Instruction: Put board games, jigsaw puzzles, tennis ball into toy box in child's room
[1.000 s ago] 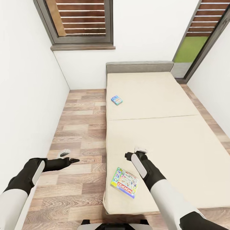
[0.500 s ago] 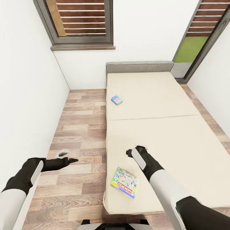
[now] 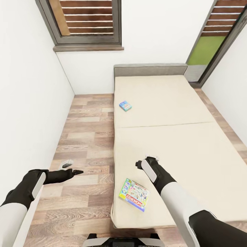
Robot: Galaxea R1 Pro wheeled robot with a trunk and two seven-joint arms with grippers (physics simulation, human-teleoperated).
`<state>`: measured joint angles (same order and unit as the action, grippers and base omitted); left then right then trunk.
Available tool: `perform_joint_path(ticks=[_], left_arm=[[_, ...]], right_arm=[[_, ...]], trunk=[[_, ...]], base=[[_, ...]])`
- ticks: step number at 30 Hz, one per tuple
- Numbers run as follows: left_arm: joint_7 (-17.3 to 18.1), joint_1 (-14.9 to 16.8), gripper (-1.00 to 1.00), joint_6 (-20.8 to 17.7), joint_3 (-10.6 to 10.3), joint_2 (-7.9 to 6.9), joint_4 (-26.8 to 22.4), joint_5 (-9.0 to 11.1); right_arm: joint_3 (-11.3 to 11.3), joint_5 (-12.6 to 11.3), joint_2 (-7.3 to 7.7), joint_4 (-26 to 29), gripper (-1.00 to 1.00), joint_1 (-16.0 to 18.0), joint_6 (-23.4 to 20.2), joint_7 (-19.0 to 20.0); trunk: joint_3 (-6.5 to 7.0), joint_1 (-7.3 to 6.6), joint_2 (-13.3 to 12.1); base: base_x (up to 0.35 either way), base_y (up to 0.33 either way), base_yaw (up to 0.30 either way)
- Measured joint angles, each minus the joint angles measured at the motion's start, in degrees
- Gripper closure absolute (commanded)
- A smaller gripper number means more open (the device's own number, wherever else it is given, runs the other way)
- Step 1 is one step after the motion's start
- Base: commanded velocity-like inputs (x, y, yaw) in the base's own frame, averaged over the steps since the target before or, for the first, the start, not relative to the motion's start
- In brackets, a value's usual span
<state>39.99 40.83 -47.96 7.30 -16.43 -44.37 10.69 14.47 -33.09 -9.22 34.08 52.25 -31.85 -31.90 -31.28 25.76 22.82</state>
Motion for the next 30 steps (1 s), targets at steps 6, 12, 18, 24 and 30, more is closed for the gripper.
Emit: perform_joint_path(ticks=[6,12,18,24,30], left_arm=[[-0.01,-0.02,-1.00,0.00,0.01,-0.09,0.00,-0.01],[-0.01,-0.04,-1.00,0.00,0.01,-0.09,0.02,0.00],[-0.03,0.00,-1.00,0.00,0.03,-0.10,0.00,-0.01],[-0.07,0.00,-1.00,0.03,0.00,-0.10,0.00,-0.04],[-0.07,0.01,-1.00,0.05,-0.01,-0.10,0.00,-0.05]], right_arm=[[-0.03,-0.02,0.03,-0.05,-1.00,-0.03,0.06,0.00],[0.05,0.18,-0.04,-0.05,-1.00,-0.02,0.07,0.00],[0.18,0.47,-0.07,-0.05,-1.00,0.00,0.05,0.00],[0.24,0.52,-0.07,-0.05,-1.00,0.00,-0.01,0.00],[0.26,0.75,-0.06,-0.05,-1.00,0.00,-0.09,0.00]], trunk=[[-0.56,0.00,0.00],[-1.13,0.00,0.00],[-1.69,0.00,0.00],[-2.26,0.00,0.00],[-2.82,0.00,0.00]], base=[[0.000,0.000,0.000],[0.000,0.000,0.000],[0.000,0.000,0.000],[0.000,0.000,0.000],[0.000,0.000,0.000]])
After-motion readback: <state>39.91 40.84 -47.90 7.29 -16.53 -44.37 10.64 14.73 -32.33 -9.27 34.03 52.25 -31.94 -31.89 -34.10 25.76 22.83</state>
